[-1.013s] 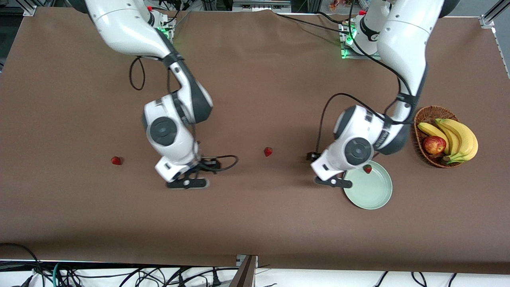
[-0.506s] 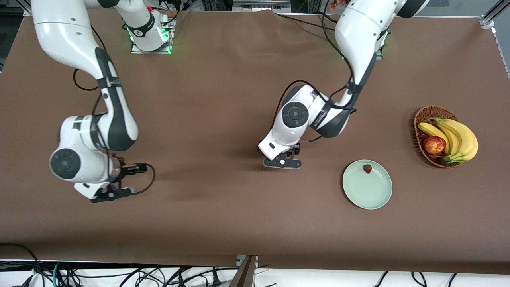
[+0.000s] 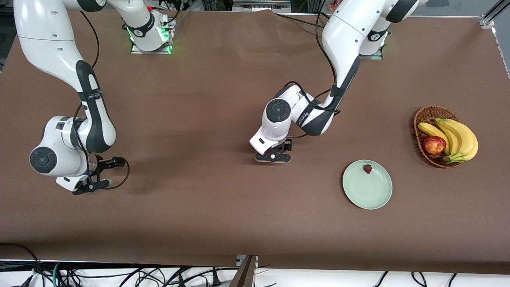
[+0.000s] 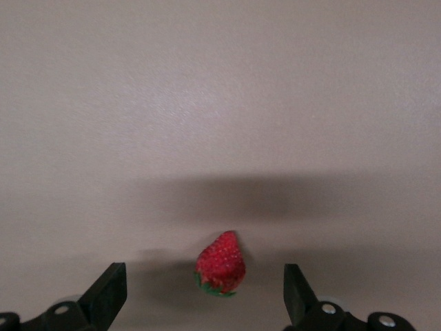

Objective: Collect all strawberries into plate
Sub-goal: 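Grasp the second strawberry with the left gripper while the right gripper withdraws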

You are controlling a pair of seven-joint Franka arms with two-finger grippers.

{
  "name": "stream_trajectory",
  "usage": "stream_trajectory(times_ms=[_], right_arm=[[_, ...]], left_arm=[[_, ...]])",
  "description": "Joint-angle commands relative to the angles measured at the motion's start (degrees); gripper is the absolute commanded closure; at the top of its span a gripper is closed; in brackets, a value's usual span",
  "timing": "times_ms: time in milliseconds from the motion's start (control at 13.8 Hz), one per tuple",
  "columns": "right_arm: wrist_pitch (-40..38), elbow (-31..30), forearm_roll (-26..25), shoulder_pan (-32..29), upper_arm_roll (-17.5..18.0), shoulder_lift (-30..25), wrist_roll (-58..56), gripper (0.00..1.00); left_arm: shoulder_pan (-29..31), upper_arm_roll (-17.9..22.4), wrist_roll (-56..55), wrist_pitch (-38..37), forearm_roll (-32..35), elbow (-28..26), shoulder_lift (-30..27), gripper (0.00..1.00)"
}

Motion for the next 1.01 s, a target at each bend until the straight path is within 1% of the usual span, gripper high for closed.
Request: stream_trajectory(times_ms=[0, 72, 145, 217, 289, 362, 434, 506, 651, 723, 940], right_arm=[[5.33, -8.48, 0.82, -0.27, 0.56, -4.61, -1.36, 0.0], [5.6, -9.54, 0.91, -0.18, 0.56, -4.87, -1.36, 0.0], [5.61, -9.99, 1.17, -0.27, 0.56, -4.96, -1.36, 0.0], [5.61, -10.43, 1.26, -0.35, 0.56, -4.96, -1.36, 0.0], [5.95, -10.86, 1.26, -0.44, 0.56, -4.96, -1.36, 0.01], [6.48, -11.22, 1.26, -0.44, 0.56, -4.96, -1.36, 0.02], [7.18, -11.66, 1.26, -0.44, 0.56, -5.05, -1.36, 0.1], [7.36, -11.92, 1.26, -0.53, 0.56, -4.96, -1.36, 0.2], [7.28, -11.92, 1.26, -0.53, 0.56, -4.96, -1.36, 0.43], [7.36, -11.92, 1.26, -0.53, 0.56, -4.96, -1.36, 0.54], [7.36, -11.84, 1.35, -0.7, 0.56, -4.96, -1.36, 0.78]], left_arm=[[-1.2, 0.75, -1.54, 2.87, 1.37, 0.05, 1.77, 0.01], [-1.2, 0.75, -1.54, 3.58, 1.37, 0.05, 2.21, 0.07], [-1.2, 0.75, -1.54, 3.84, 1.46, 0.05, 2.3, 0.18], [-1.11, 0.75, -1.45, 3.85, 1.63, 0.05, 2.22, 0.48], [-1.11, 0.75, -1.54, 3.76, 1.55, 0.14, 2.22, 0.7], [-1.02, 0.75, -1.54, 3.76, 1.54, 0.06, 2.22, 0.78], [-1.02, 0.75, -1.54, 3.76, 1.54, 0.05, 2.22, 0.82], [-0.85, 0.75, -1.54, 3.5, 1.54, 0.05, 2.04, 0.83], [0.02, 0.84, -1.54, 2.62, 1.54, -0.12, 0.82, 0.83], [1.51, 0.84, -1.19, 0.18, 1.54, 0.05, -0.32, 0.83], [5.9, 0.84, 1.43, -9.48, 1.63, 0.58, -5.32, 0.83]])
